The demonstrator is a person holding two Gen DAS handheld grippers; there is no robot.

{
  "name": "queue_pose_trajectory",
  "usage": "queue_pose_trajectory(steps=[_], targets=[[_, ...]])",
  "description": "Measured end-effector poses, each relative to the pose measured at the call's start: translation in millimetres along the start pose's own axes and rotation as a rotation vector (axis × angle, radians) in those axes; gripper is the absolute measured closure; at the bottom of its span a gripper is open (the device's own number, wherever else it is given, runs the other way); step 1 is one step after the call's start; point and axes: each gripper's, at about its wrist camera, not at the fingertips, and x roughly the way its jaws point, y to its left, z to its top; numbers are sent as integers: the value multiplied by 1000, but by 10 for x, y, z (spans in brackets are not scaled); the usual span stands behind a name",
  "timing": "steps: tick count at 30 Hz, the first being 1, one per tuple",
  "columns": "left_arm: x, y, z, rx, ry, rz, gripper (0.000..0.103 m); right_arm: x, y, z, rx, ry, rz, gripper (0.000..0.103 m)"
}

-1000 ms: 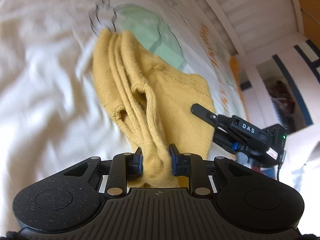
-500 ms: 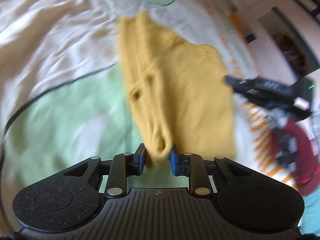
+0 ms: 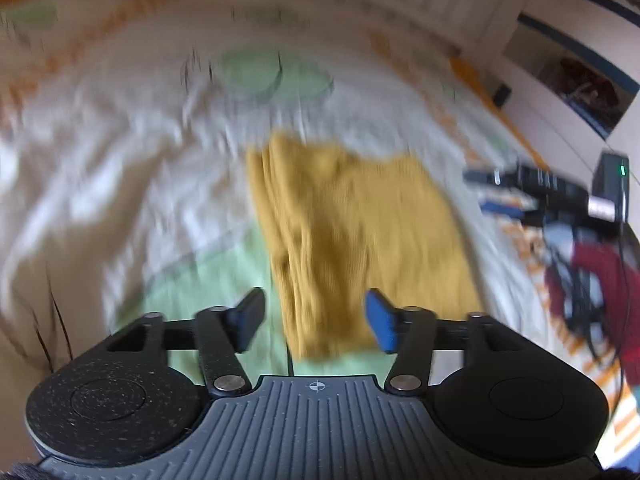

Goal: Fold small clothes

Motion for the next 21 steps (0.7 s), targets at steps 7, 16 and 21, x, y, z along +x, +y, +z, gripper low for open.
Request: queue_pose_trajectory(steps=[7, 16, 21], targets=[[360, -67, 408, -27, -84, 59, 31, -107, 103, 52, -64, -37, 9, 0], [959, -169, 620, 4, -22, 120, 50, -186, -68, 152, 27, -70, 13, 0], [1124, -97, 566, -41, 31, 116, 75, -154, -74, 169, 32, -63, 17, 0]])
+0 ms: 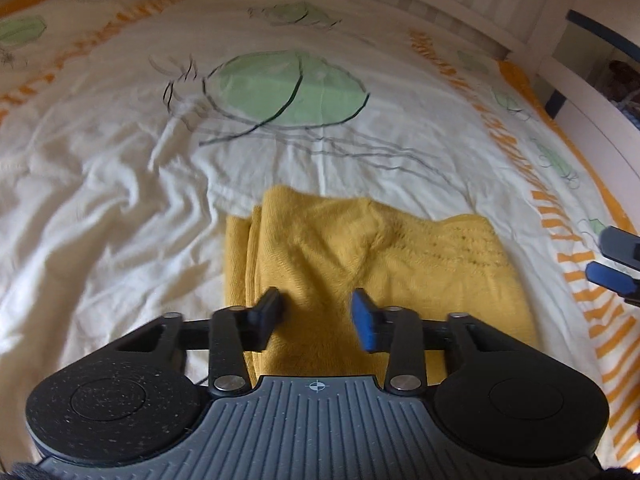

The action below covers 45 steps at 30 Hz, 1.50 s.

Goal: Fold small clothes

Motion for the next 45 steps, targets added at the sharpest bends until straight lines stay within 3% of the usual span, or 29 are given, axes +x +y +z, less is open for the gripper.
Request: queue_pose_trajectory(steps=[1, 2, 4, 11, 15, 18, 20, 23, 29, 34, 37, 45], targets=[[4, 33, -5, -23, -7, 15, 96, 15, 5, -2, -3, 6, 0, 0], [-4, 85, -15, -52, -15, 26, 99, 27, 9, -6, -5, 10, -1, 0], [-34, 182, -71, -89, -15, 23, 99, 45, 14, -18, -14, 17, -10, 0], [-183, 220, -308, -31, -44, 54, 98, 196, 47, -85, -70, 54, -81, 0], [-197, 217, -302, -43, -49, 56, 97, 475, 103, -193, -150, 152, -160, 0], [-180, 212, -308, -39, -58, 73, 88, 724, 95, -360, -227, 266, -246, 0], [-164, 211, -298, -41, -69, 100, 69, 701, 66, -380, -209, 254, -239, 0], [-285, 262, -337, -74, -84, 105, 58, 595, 48, -350, -190, 228, -220, 0], [-749, 130, -453, 9, -177, 173, 30, 265, 21, -295, -113, 110, -155, 0], [-1112, -96, -582, 95, -230, 267, 22, -164, 186, -327, -123, -28, -84, 0], [-1282, -183, -681, 91, -249, 278, 22, -337, 287, -432, -127, -84, -100, 0], [-1509, -348, -1038, 73, -174, 276, 22, -715, 484, -982, -141, -74, -141, 0]])
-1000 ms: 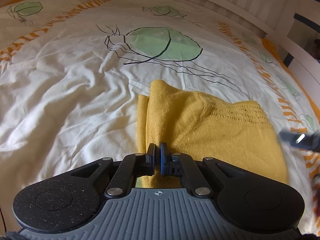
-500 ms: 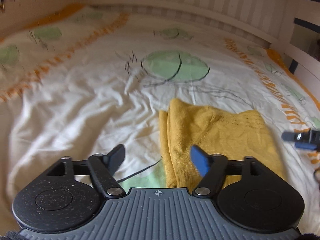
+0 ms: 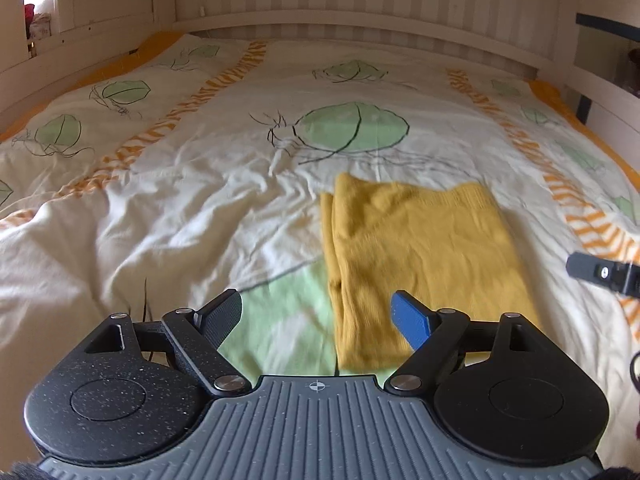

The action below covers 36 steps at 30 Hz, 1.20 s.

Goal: Fold small clothes

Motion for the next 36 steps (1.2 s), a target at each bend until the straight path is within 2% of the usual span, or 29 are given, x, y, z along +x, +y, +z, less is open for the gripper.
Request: queue_pose_trajectory(steps=[2, 6, 9, 14, 17, 19, 25, 36], targets=[[-81, -22, -77, 6, -3, 6, 22, -116, 60, -94, -11, -1, -12, 0], [-216, -97, -190, 48, -10, 25, 22, -349, 184, -202, -14, -21, 24, 0], [-298, -144, -252, 78, -17, 44, 22, -482, 316, -254, -55, -36, 5, 0], [-383, -133, -325, 54, -1, 11, 22, -669, 495, -361, -102, -51, -76, 0], [-420, -118, -369, 47, -1, 9, 22, -699, 539, -406, -108, -35, -170, 1], [-439, -107, -392, 43, 3, 9, 22, -703, 551, -441, -107, -18, -199, 0], [-471, -43, -449, 26, 26, -1, 22, -743, 520, -534, -52, 31, -142, 1], [-492, -16, -483, 19, 51, -21, 22, -743, 632, -579, -65, 67, -114, 1]])
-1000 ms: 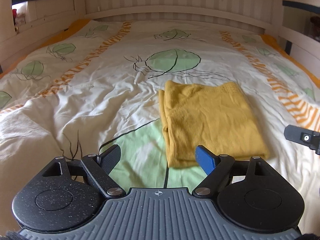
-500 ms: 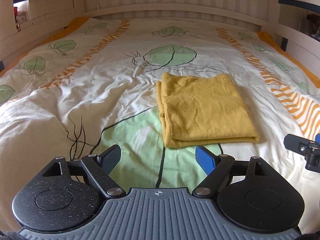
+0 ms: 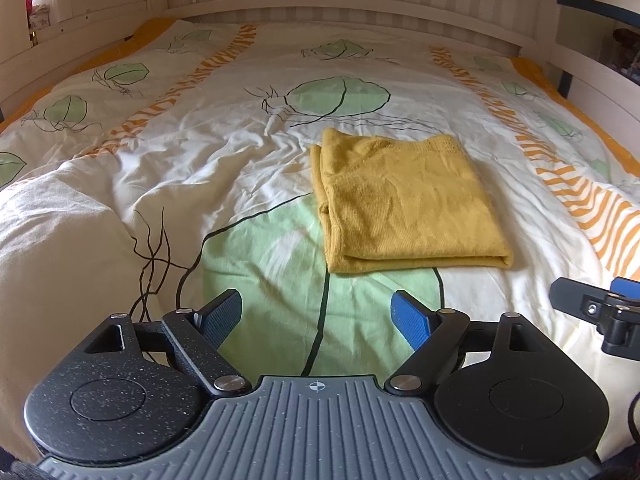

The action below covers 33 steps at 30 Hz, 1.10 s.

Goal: Fold small clothes

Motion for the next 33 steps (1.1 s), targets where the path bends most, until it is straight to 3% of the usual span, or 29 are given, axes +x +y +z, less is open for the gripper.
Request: queue_pose_trajectory(steps=[33], targets=[[72, -10, -14, 16, 27, -5, 22, 119, 13, 2, 31, 51, 29, 0]])
